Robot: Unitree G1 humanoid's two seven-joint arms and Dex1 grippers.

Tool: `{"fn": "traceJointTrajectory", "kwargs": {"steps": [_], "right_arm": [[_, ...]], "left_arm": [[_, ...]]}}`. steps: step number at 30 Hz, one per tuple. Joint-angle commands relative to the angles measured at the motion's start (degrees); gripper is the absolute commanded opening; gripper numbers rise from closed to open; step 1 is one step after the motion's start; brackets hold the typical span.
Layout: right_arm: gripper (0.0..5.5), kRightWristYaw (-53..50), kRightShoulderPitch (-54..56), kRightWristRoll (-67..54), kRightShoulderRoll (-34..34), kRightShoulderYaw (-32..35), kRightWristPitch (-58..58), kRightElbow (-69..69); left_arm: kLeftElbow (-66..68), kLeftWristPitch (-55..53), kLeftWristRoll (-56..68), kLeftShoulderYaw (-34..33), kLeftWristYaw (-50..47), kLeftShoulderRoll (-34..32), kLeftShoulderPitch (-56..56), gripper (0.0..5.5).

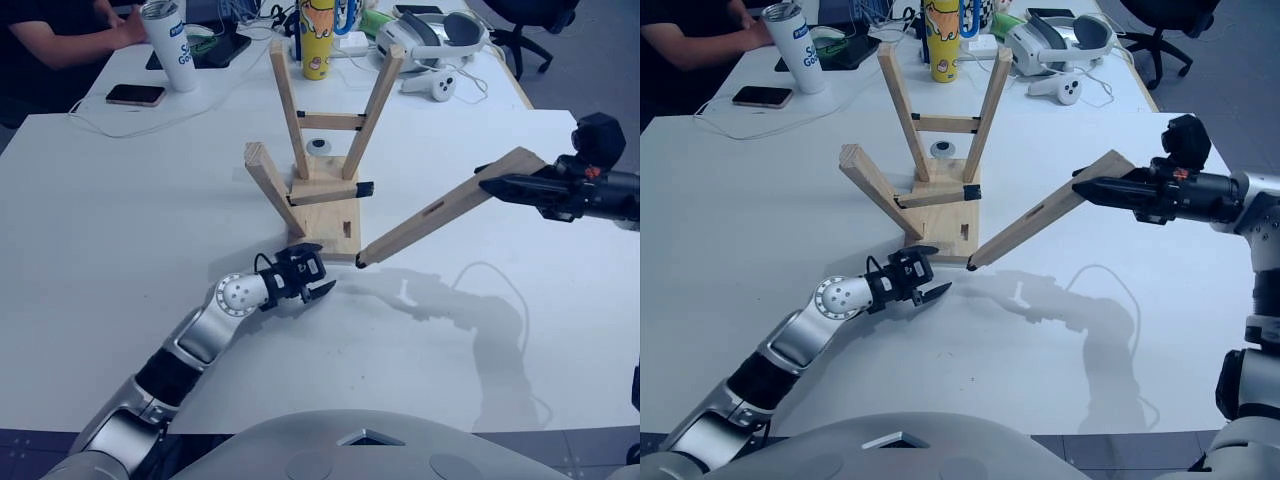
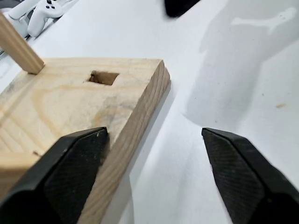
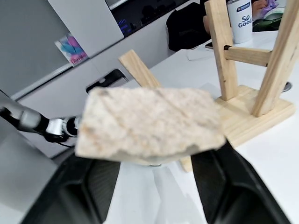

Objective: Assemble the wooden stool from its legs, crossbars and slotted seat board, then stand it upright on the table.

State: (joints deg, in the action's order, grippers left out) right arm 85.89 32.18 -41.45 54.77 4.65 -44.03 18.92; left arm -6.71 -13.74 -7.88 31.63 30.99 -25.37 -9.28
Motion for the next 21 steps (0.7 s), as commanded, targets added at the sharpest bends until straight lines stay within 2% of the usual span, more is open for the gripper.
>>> {"fn": "traceJointTrajectory", "kwargs": {"steps": [1,10,21], "right_arm": [[2.09,-0.2,6.4,4.5,-3.3,-1.9,5.0,4.5],[2.09,-1.0,11.9,15.1,-9.5,-6.2,17.0,13.0],[2.09,6.1,17.0,18.0,-11.2,-8.5,17.4,17.8]], "left_arm": [[2.7,-1.9,-2.3,0.2,0.2,1.4,-0.9,3.74],[3.7,-7.0,-0.6,-1.9,3.1,2.5,0.5,3.74],[3.8,-9.0,0.7,-3.0,4.2,3.7,1.1,3.74]]}}
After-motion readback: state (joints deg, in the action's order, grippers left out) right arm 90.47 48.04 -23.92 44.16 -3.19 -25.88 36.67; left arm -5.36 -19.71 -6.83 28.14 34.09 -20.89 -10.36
